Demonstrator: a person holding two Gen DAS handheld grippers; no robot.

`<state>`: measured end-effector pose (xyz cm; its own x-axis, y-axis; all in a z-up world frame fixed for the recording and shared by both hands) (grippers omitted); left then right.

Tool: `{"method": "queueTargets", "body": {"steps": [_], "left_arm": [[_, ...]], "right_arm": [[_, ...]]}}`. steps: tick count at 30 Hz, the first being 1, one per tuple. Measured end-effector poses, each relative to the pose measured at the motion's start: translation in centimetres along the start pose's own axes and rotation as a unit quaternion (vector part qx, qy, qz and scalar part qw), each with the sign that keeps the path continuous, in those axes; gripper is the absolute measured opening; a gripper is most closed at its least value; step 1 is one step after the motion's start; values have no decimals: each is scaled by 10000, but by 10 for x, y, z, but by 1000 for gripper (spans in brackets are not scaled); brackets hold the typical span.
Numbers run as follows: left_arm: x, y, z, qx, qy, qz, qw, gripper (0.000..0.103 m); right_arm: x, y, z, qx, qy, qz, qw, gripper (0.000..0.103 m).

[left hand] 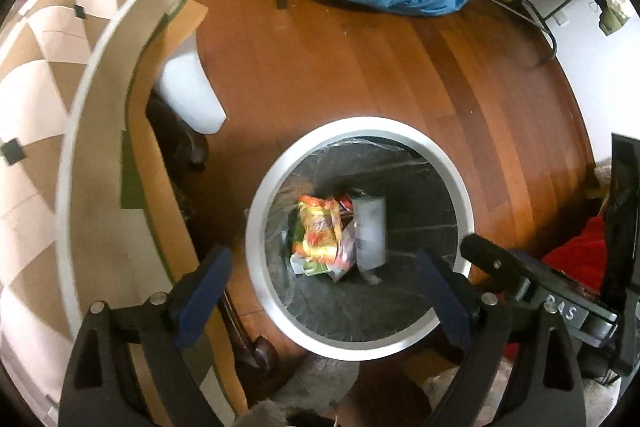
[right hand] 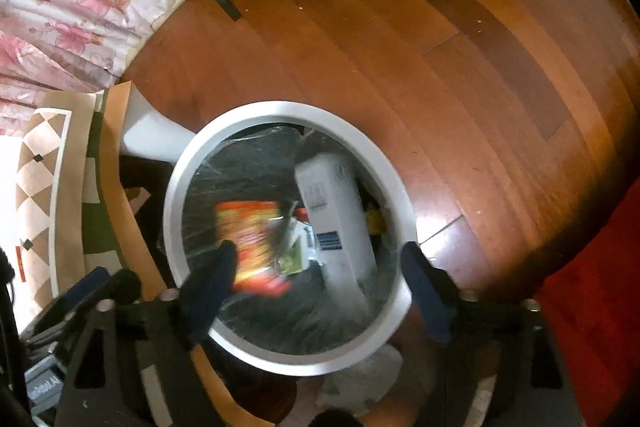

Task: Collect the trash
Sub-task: 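Move both tools back over the table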

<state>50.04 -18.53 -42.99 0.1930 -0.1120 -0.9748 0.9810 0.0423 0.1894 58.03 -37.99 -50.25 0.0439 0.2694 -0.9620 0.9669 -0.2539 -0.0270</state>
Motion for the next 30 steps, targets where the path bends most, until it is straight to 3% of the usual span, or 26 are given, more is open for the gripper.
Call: {"method": "queueTargets", "body": {"steps": [2, 7, 12, 30], "left_arm": [[-9, -2, 2, 54, 68, 47, 10000, 94], [-19, -5, 1, 198, 332, 99, 9992, 94], [-34, -11, 3, 316, 526, 139, 9980, 94], [-189, -42, 1, 220, 894, 1342, 9867, 94]], "right_arm": [[-9, -4, 4, -17, -150, 24, 9999, 103], [-28, -22, 13, -311, -902, 239, 9952, 103], [-44, -40, 15, -448, -1137, 299, 9921, 103], [-216, -88, -17, -488, -479, 1325, 9888, 103]]}}
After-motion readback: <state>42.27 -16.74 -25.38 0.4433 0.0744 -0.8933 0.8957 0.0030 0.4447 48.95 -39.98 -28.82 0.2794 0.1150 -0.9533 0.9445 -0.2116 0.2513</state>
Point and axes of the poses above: each gripper's, at about its wrist camera, not at the fingertips, and x roughly the way its jaws point, z to its right, y to its top, the point moved 7 cm from there along x, roughly the way its jaws point, and after that the axes turned 14 degrees about x, right-handed, at the moved point
